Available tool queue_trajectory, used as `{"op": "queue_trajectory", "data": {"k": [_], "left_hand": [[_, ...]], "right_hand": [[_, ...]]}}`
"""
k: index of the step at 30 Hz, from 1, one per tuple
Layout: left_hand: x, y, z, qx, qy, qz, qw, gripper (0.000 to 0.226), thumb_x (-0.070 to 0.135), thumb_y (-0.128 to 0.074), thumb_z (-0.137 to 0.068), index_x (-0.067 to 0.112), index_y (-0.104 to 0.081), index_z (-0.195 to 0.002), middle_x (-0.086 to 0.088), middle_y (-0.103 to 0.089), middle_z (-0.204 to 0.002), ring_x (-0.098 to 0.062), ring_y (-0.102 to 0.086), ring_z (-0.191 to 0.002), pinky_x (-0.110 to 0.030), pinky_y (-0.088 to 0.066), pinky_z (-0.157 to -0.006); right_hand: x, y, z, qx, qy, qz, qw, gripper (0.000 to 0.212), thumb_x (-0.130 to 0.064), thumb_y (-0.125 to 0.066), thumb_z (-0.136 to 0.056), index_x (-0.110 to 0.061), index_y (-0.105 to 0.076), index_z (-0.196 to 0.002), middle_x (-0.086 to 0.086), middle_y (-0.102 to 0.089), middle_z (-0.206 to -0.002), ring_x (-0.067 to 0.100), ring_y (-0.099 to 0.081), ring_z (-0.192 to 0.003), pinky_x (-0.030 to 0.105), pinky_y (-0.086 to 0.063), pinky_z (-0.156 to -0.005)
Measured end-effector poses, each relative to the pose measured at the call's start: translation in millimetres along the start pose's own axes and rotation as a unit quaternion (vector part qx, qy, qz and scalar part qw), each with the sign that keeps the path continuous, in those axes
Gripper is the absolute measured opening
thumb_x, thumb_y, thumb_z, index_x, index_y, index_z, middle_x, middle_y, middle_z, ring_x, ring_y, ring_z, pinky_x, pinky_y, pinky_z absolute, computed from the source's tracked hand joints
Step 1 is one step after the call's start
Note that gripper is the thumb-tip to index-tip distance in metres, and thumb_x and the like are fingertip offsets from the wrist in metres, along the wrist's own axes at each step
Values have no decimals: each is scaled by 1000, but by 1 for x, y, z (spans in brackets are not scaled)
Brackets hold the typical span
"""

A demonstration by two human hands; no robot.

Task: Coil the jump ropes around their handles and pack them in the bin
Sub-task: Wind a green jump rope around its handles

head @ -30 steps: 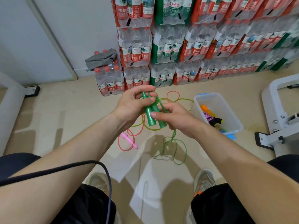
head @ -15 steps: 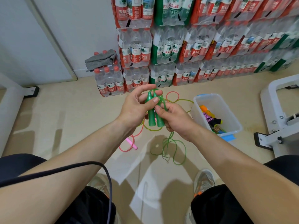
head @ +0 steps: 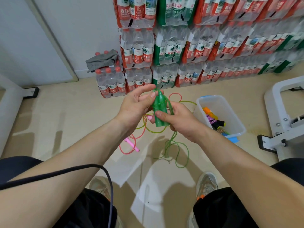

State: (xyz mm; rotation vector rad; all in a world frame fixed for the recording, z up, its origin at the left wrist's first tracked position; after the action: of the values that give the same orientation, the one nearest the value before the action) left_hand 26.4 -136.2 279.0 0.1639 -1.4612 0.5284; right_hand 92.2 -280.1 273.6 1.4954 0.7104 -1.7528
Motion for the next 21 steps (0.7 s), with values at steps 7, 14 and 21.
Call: {"op": "queue_trajectory", "data": {"k": [7, 14, 21], "left_hand": [[12, 5, -3, 41, -39, -115, 992, 33, -10, -69, -85, 9, -65, -112, -6, -75, -93, -11, -71, -81, -22, -56, -71], [16, 7, -6, -7, -28, -239, 971, 36, 7, -69, -82, 12, -61, -117, -8, -69, -91, -14, -65, -80, -31, -56, -75], [15, 7, -6, -30, -24, -313, 949, 28, 27, -79, -85, 11, -68, -105, -20, -73, -90, -33, -71, -83, -46, -59, -77]], "right_hand": [[7, 10, -10, 7, 10, 2, 1000, 11, -7, -63, -98, -13, -64, -107, 22, -74, -101, 27, -75, -96, 25, -59, -70], [15, 7, -14, -24, 8, 52, 998, 23, -3, -67, -95, 3, -61, -116, 18, -73, -92, 20, -73, -86, 27, -57, -76], [17, 6, -13, -55, 5, 97, 994, 20, -8, -65, -98, 3, -60, -114, 15, -73, -93, 21, -74, -88, 26, -56, -74]]}}
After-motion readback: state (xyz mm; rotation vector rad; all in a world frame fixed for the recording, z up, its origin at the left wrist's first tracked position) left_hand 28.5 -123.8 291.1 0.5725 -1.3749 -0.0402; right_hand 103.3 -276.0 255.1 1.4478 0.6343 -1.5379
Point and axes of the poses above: each hand's wrist, its own z-axis away from the middle knuckle, its own y-axis out of the back of the hand, x = y × z, the point moved 2 cm from there along -z, towards the middle knuckle
